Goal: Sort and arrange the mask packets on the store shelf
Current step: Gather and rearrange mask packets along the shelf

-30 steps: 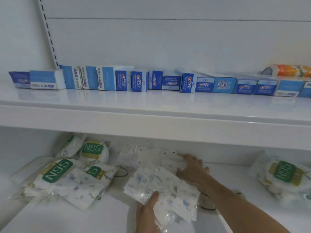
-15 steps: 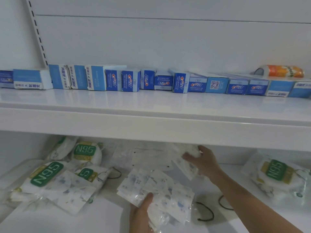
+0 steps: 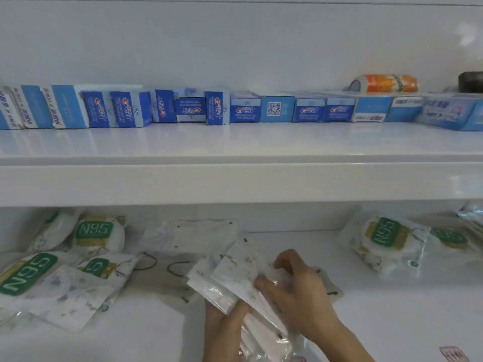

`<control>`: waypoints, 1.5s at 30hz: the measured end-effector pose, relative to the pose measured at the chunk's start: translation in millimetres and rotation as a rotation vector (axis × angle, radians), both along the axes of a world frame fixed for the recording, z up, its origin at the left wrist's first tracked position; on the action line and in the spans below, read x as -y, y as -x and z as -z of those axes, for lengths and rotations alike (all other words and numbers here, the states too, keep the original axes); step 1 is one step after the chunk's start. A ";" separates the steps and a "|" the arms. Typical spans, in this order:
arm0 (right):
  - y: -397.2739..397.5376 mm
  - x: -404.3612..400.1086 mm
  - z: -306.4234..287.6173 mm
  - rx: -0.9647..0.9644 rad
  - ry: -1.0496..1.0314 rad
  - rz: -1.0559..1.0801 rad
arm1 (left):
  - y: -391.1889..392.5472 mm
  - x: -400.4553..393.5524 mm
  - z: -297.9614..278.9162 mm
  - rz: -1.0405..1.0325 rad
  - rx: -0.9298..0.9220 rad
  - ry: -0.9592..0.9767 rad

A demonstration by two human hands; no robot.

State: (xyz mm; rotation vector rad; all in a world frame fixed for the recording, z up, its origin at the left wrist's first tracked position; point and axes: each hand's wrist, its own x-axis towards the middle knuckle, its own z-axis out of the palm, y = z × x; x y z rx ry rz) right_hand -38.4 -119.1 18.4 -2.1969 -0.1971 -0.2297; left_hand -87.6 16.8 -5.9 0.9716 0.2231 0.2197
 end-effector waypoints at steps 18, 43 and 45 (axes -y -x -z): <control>138.3 384.2 0.8 -0.123 -0.568 0.565 | 34.7 381.5 -7.2 0.478 -0.192 -0.067; 71.5 715.7 -0.2 0.043 -0.664 0.917 | -78.6 744.4 -18.1 0.684 0.008 -0.217; 56.5 740.2 4.2 0.091 -0.720 0.985 | -92.6 773.1 -15.6 0.677 -0.006 -0.195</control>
